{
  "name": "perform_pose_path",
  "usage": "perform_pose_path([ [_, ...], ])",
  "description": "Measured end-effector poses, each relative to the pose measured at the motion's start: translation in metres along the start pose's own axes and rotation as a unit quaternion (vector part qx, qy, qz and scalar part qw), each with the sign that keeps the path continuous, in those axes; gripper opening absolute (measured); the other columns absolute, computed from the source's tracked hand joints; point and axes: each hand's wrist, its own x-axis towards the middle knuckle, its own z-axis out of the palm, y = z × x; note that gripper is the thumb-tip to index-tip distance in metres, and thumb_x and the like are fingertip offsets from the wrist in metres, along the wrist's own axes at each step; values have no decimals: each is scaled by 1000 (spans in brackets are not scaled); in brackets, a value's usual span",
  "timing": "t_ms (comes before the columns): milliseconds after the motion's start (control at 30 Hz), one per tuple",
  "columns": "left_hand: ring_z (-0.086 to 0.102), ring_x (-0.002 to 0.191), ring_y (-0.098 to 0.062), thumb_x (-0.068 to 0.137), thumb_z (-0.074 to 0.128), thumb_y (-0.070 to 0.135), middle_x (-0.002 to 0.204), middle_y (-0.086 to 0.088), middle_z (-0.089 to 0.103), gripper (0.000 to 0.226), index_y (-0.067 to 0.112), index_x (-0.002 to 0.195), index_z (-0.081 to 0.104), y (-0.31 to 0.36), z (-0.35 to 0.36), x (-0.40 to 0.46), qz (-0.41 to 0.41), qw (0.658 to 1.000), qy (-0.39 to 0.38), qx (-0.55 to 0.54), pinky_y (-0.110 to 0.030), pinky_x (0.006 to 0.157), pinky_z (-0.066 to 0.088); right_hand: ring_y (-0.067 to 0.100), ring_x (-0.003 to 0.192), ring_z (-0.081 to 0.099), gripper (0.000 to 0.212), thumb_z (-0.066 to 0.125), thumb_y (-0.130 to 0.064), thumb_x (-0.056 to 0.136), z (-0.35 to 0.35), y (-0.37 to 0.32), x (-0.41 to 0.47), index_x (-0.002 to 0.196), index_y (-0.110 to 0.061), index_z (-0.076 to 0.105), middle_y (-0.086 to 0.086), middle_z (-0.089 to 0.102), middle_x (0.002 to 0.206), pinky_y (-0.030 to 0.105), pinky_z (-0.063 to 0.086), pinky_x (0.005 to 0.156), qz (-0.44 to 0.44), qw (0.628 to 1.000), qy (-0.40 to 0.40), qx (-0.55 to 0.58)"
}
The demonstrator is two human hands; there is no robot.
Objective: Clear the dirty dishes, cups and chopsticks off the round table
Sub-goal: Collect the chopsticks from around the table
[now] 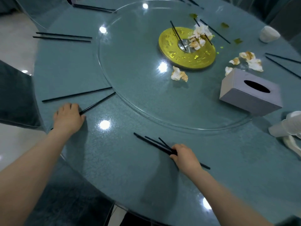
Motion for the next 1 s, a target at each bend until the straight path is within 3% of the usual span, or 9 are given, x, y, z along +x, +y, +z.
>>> perform_pose_path([
  [133,15,142,-36,87,62,38,156,-17,12,77,11,147,22,-1,-10,12,18,1000,-19,5,-54,114,12,23,103,54,21,59,-25,92,-2,11,0,110,-13,60,6,60,110,27,39,80,-1,1000,-18,-9],
  [233,1,147,-28,85,62,47,160,-9,-2,92,15,151,6,-7,-20,39,26,998,-50,38,-58,114,2,23,102,55,20,60,-25,91,-4,11,5,108,-15,62,5,61,107,26,37,78,-16,1000,-22,-9],
  [300,3,147,-26,86,59,50,160,-7,4,92,14,151,5,-6,-24,54,34,995,-78,60,-61,113,2,24,102,55,20,61,-25,91,-7,10,7,108,-15,63,6,62,106,26,36,77,-23,999,-21,-8],
  [367,19,143,-29,87,57,48,154,-11,23,79,12,148,21,0,-23,59,46,993,-89,64,-63,111,5,25,102,56,20,61,-25,90,-8,10,8,108,-16,64,6,62,106,26,37,77,-21,1000,-21,-8],
  [500,43,122,-39,87,60,25,128,-22,48,43,8,125,50,16,-17,51,55,997,-39,40,-50,105,29,24,99,56,18,60,-26,91,-10,8,7,106,-16,64,3,59,100,25,34,73,-12,1000,-24,-1],
  [567,42,121,-37,85,56,14,127,-20,50,35,7,118,52,25,-15,45,43,997,-46,44,-45,101,31,24,98,56,16,59,-26,92,-10,6,8,104,-16,63,0,56,95,25,33,71,-15,1000,-20,-1],
  [667,43,119,-36,83,57,18,125,-18,53,34,5,114,52,34,-16,35,27,990,-92,100,-43,94,34,25,101,55,19,58,-24,93,-8,3,5,108,-12,62,6,60,103,26,35,75,-17,1000,-12,-5],
  [800,56,104,-38,84,57,12,112,-21,61,21,2,102,58,38,-17,17,72,984,-133,97,-39,84,47,26,105,53,23,55,-23,95,-2,3,-4,114,-10,59,9,60,110,30,38,83,-6,1000,19,1],
  [1000,59,101,-36,88,49,5,109,-20,62,16,3,101,57,38,-15,-22,96,987,-120,37,-36,76,44,32,90,57,18,45,-23,99,-4,2,-7,113,-13,47,10,61,106,34,39,69,23,998,35,45],
])
